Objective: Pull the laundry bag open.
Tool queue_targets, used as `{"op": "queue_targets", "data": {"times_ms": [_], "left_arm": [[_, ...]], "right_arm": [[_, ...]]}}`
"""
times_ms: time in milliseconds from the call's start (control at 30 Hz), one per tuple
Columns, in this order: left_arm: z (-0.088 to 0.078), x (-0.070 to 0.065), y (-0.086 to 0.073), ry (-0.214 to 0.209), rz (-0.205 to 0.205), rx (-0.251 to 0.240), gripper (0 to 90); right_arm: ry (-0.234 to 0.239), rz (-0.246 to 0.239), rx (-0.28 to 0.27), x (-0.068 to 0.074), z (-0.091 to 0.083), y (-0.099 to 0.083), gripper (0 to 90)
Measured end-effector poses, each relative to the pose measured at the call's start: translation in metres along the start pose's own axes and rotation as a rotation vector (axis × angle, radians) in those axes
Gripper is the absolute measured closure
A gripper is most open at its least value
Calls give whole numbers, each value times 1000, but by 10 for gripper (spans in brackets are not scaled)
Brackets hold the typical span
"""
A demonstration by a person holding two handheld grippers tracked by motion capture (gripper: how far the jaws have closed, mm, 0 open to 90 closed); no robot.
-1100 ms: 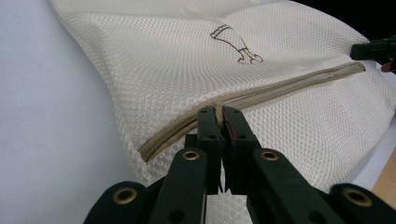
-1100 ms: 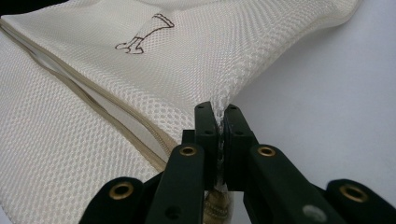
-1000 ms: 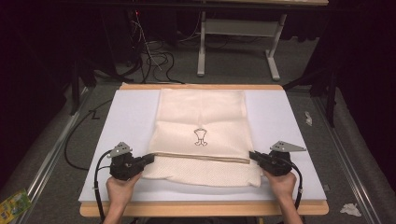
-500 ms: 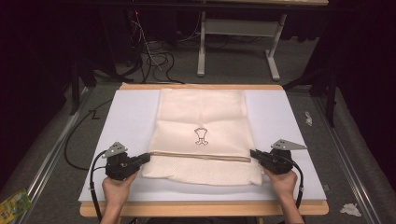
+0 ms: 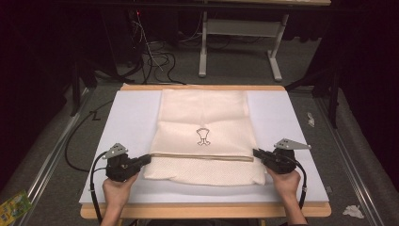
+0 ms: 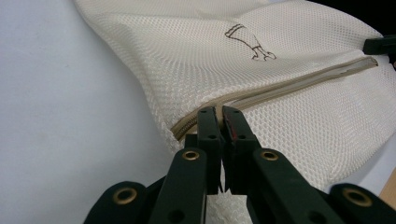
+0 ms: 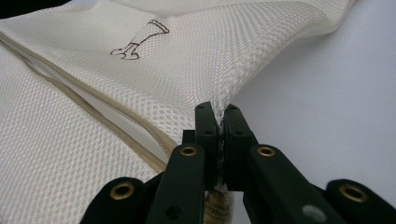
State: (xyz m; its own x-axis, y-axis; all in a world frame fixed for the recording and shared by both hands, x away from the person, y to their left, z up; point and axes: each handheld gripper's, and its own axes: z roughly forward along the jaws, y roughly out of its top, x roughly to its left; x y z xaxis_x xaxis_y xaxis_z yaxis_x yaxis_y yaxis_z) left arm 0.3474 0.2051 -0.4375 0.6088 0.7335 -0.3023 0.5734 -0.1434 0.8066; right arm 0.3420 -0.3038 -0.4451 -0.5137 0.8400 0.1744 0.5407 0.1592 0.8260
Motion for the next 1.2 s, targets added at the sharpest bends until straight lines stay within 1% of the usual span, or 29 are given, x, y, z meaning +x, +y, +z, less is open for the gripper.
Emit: {"op": "queue_targets", "data": {"times_ms": [33,67,133,200,267,467,533,567,600,767,833,900,933,1033,1133,1200], "left_arm": [[0,0,0,11,4,1,872],[-1,2,0,12,-1,1,872],[-3,4,0,3,-8,2,872],[-4,3,0,9,-3,5,872],[-4,2,0,14,1,3,873],[-2,2,1,9,6,8,873],[-2,2,1,9,11,12,873],[-2,2,1,10,13,13,873],[-3,2,2,11,15,12,873],[-4,2,3,24,22,16,874],[-4,1,3,55,38,26,874],[-3,2,3,36,26,20,874],[-3,1,3,41,28,19,874],[-5,-1,5,43,31,13,874],[-6,-2,7,43,47,13,874],[-5,-3,8,57,67,34,875]], "right_arm": [[-1,-2,1,-1,0,0,886],[-10,-1,3,-1,0,0,886],[-11,8,0,-4,-2,-1,886],[-9,15,-6,-5,-3,0,886],[-11,4,-4,-5,-3,1,886],[-17,12,-9,-7,-6,4,887],[-19,13,-17,-8,-8,5,887],[-28,13,-18,-8,-9,6,888],[-29,20,-28,-9,-11,6,889],[-36,15,-26,-9,-11,6,891],[-51,6,-25,-9,-11,7,893],[-49,24,-28,-12,-13,8,893],[-50,30,-30,-12,-13,8,892],[-51,19,-34,-12,-14,9,891],[-46,24,-37,-13,-16,9,892],[-52,26,-30,-12,-16,10,893]]}}
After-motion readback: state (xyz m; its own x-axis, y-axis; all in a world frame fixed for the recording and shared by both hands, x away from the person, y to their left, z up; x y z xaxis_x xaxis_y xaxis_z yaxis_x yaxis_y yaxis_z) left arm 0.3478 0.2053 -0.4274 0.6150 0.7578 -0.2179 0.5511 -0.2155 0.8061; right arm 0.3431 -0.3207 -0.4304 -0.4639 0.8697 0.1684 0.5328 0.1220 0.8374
